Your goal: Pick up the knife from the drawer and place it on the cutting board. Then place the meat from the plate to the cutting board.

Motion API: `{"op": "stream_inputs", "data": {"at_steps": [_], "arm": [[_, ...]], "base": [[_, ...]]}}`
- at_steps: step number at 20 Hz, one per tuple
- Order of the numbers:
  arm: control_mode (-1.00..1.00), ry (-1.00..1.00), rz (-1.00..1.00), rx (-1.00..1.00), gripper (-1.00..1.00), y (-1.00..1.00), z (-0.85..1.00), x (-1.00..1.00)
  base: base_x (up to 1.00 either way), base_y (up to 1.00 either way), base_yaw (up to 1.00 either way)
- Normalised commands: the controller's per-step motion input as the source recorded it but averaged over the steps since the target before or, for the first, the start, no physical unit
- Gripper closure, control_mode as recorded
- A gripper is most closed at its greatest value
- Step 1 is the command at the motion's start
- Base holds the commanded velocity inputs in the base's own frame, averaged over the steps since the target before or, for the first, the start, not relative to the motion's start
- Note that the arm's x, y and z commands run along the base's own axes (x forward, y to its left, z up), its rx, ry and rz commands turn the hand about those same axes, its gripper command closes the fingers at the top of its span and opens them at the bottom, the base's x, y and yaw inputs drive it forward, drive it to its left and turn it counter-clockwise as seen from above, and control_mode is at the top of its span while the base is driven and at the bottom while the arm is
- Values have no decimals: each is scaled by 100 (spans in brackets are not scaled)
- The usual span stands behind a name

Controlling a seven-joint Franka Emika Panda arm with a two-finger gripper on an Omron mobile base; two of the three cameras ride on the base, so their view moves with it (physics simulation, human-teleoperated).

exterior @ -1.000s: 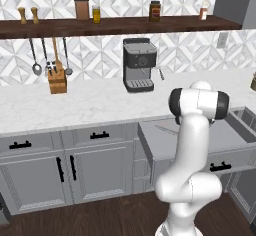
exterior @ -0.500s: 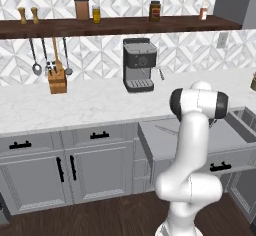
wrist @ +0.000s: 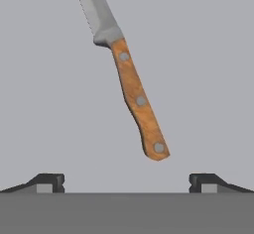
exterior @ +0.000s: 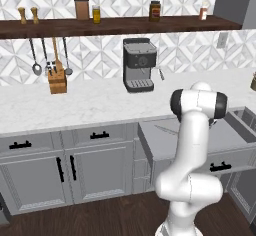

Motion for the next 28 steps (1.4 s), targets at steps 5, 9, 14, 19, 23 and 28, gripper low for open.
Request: {"op": "stream_inputs", "data": {"at_steps": [5,9,14,19,23,28], "arm": [[-100,0,0,-1,-100,0,-21,4],[-100,0,0,-3,-100,0,-28,11],[-100,0,0,0,-100,-4,-20,25],[-100,0,0,0,-100,-1,-22,21],[-100,0,0,0,-100,-4,-21,20],[-100,0,2,0,-100,0,-26,3]], "base": [[0,0,0],[0,0,0],[0,0,0],[0,0,0],[0,0,0],[0,0,0]]}}
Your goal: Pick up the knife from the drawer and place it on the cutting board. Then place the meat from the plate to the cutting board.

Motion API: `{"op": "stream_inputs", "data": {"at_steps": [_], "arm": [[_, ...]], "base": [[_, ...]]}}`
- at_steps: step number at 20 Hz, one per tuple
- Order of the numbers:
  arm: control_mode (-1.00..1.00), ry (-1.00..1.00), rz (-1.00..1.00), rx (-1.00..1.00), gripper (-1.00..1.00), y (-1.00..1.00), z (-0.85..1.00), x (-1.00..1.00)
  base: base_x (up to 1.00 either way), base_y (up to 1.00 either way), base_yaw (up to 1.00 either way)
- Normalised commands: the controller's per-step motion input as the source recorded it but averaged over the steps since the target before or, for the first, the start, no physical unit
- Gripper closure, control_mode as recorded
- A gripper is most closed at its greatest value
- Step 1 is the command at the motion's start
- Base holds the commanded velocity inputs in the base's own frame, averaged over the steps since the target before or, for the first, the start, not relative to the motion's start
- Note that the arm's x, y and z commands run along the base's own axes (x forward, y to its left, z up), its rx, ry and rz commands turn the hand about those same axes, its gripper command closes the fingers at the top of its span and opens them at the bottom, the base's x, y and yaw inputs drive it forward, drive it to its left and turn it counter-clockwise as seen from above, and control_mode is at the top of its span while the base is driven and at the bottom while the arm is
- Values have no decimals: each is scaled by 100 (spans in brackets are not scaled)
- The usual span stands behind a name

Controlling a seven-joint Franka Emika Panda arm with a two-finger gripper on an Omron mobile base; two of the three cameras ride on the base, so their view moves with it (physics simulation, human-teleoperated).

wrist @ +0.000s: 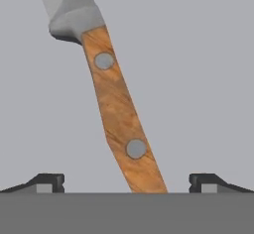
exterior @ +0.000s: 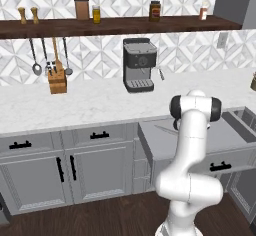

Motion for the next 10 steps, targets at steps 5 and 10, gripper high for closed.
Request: {"op": "stream_inputs", "data": {"at_steps": [5,10], "arm": [[-100,0,3,0,100,0,-26,0],[-100,0,0,0,100,0,-33,-4]], "base": [[0,0,0],[0,0,0]]}}
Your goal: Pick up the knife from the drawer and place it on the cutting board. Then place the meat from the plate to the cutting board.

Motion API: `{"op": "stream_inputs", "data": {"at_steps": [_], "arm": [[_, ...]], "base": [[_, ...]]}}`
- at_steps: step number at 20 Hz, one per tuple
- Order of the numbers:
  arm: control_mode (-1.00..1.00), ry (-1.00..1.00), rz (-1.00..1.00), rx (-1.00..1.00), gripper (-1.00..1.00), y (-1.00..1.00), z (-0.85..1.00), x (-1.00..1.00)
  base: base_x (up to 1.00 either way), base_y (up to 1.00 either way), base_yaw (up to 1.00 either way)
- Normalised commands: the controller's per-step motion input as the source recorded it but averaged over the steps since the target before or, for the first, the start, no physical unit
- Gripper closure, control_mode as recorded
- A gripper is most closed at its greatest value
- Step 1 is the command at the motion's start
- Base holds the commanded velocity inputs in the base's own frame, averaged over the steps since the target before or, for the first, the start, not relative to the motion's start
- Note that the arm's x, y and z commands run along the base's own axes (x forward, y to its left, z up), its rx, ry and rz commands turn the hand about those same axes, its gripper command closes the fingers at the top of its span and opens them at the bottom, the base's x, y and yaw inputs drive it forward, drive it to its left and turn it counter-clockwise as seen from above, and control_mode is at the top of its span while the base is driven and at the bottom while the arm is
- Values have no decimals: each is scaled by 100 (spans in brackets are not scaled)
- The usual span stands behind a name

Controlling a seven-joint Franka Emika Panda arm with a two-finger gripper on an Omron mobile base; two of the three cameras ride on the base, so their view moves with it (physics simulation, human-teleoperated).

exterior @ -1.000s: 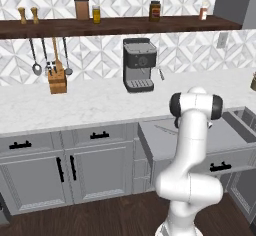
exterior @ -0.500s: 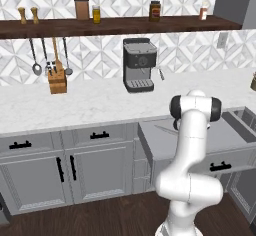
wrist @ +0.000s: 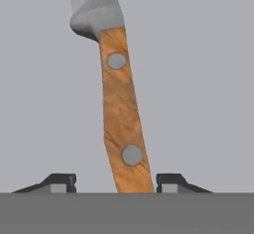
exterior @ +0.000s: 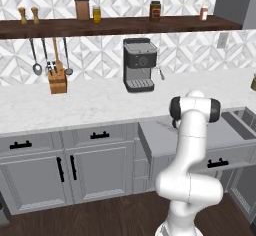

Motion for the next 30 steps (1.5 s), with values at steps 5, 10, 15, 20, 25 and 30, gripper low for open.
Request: {"op": "stream_inputs", "data": {"at_steps": [5,10,15,20,25,30], "arm": [[-100,0,2,0,100,0,-47,-34],[-100,-1,13,-5,100,0,-27,-17],[-100,-2,25,-11,100,-2,-12,-20],[-100,-6,37,-11,100,-12,-4,-44],[-100,-3,37,0,100,-24,0,-39],[-100,2,30,16,100,-39,44,5]], "base": [[0,0,0],[0,0,0],[0,0,0],[0,0,0],[0,0,0],[0,0,0]]}}
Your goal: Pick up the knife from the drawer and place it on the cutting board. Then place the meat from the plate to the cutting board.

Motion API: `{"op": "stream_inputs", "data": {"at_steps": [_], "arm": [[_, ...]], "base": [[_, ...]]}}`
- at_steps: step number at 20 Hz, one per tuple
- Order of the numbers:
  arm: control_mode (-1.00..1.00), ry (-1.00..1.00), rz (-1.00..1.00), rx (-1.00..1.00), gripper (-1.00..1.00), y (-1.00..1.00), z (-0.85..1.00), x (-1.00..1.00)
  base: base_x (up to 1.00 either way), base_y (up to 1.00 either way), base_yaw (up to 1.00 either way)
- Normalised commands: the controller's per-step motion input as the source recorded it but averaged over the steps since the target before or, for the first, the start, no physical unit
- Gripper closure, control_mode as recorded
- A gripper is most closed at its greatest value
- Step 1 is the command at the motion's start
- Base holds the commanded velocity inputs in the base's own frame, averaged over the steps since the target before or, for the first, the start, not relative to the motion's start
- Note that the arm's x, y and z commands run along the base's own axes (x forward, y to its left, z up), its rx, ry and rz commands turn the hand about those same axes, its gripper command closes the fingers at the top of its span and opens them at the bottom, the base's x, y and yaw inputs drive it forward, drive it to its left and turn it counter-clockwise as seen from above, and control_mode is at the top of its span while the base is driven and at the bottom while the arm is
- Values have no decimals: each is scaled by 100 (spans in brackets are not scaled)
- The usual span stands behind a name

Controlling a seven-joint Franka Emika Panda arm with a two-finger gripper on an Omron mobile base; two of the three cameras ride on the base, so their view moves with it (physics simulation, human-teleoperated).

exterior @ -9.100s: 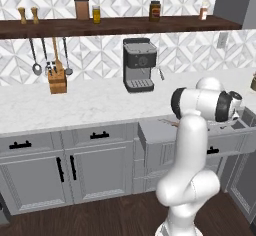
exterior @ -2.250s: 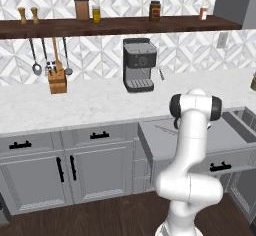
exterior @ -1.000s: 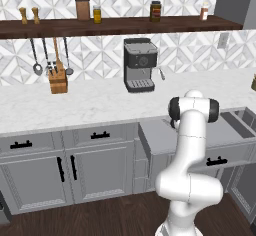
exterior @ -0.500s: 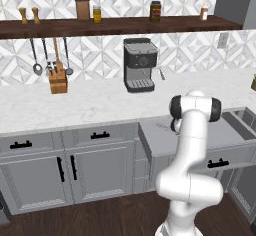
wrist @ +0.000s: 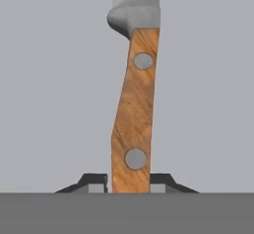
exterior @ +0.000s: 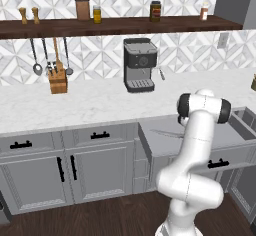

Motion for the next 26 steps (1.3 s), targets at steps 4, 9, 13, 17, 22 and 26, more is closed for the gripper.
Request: {"op": "stream_inputs", "data": {"at_steps": [4,9,13,17,22,26], "arm": [[-100,8,26,16,100,-25,86,14],[-100,12,25,17,100,-17,98,8],[-100,11,18,2,100,-1,100,4],[-100,4,2,0,100,1,98,-3],[-100,0,-2,-3,100,14,80,-34],[-100,0,-15,-4,100,24,66,-64]], "base": [[0,0,0],[0,0,0],[0,0,0],[0,0,0],[0,0,0],[0,0,0]]}}
